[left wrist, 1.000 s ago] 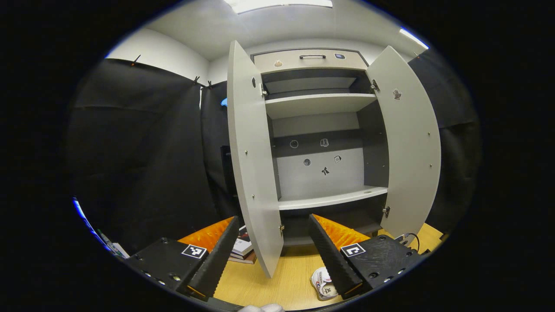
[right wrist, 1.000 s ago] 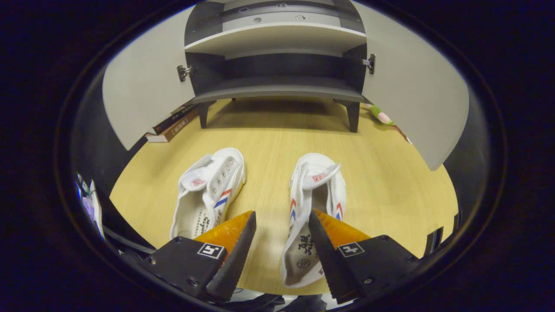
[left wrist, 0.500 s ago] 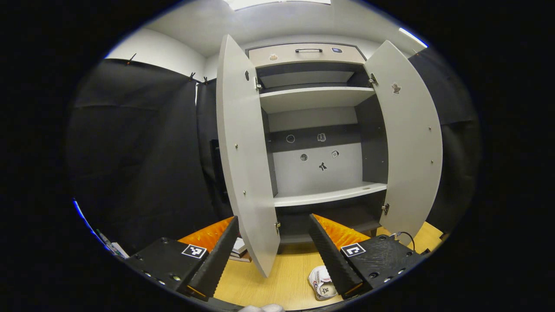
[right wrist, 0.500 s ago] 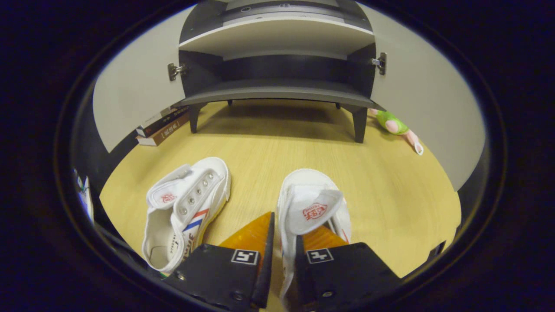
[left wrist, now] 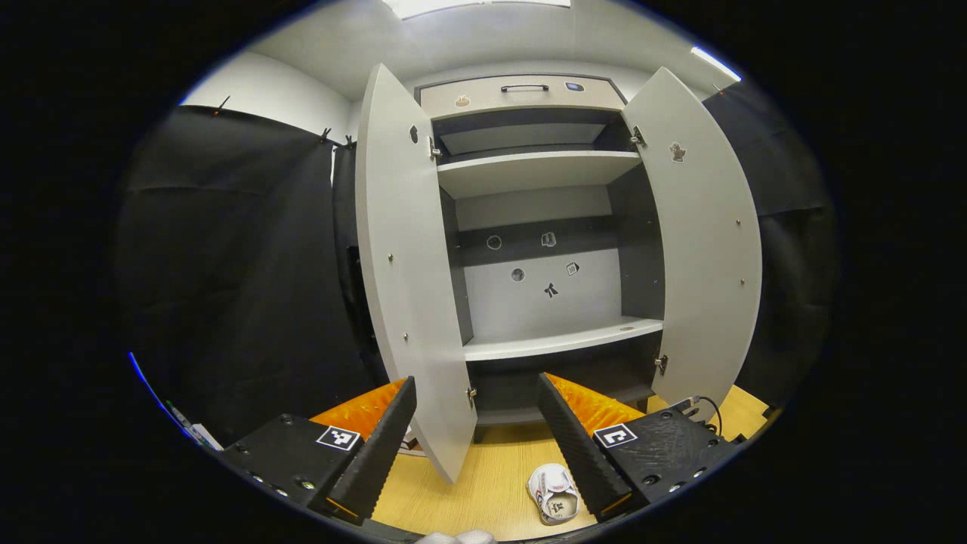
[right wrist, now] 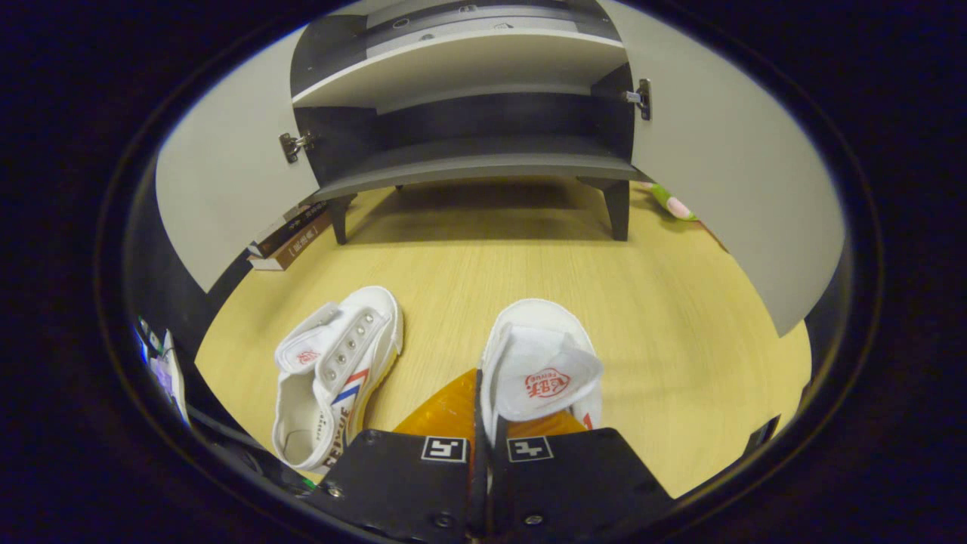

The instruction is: Grab one shoe with the right hand and put it into the shoe cabinet, grab the other shoe with the left hand and put it into the shoe cabinet; then close the right door with the right hand and the left door with the left hand.

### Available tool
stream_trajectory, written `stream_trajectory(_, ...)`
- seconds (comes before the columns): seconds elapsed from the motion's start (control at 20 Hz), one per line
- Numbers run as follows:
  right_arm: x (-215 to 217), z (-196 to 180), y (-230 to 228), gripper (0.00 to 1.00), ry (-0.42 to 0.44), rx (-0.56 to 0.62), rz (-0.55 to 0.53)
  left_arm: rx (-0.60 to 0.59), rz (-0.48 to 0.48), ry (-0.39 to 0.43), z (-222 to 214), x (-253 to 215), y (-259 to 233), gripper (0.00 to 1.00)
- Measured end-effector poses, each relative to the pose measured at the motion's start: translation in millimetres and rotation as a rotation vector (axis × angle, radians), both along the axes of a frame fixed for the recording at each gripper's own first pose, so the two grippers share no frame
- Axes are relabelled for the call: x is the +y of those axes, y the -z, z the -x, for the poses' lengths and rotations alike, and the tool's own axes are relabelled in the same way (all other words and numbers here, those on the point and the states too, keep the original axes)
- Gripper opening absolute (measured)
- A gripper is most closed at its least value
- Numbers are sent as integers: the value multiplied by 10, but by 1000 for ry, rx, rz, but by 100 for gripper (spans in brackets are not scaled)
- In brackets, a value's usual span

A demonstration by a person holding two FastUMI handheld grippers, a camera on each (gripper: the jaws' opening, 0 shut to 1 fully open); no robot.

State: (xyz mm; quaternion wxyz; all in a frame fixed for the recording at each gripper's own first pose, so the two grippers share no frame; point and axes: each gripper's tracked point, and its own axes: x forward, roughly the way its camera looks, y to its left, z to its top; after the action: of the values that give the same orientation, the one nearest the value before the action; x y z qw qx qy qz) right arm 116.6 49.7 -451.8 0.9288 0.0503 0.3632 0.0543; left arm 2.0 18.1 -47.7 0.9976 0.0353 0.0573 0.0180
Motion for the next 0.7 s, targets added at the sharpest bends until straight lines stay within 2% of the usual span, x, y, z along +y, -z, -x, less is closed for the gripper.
stream_trajectory(0.2, 17, 31, -462, 7, -5, -67, 1, -9, -2, 10, 58, -13, -26, 96)
stream_trajectory(0.25, 21, 33, -601, 7, 0, -85, 0, -9, 0, 13, 83, -6, -20, 100)
stream_trajectory(0.35, 11, 8, -930, 6, 4, -129, 18, -9, 9, 20, 117, 9, -5, 96)
stream_trajectory(0.65, 58, -195, -2086, 7, 28, -258, -6, 10, 70, 53, 186, -17, 120, 96)
stream_trajectory(0.7, 47, -260, -2306, 6, 27, -290, 3, 14, 73, 52, 192, -13, 144, 100)
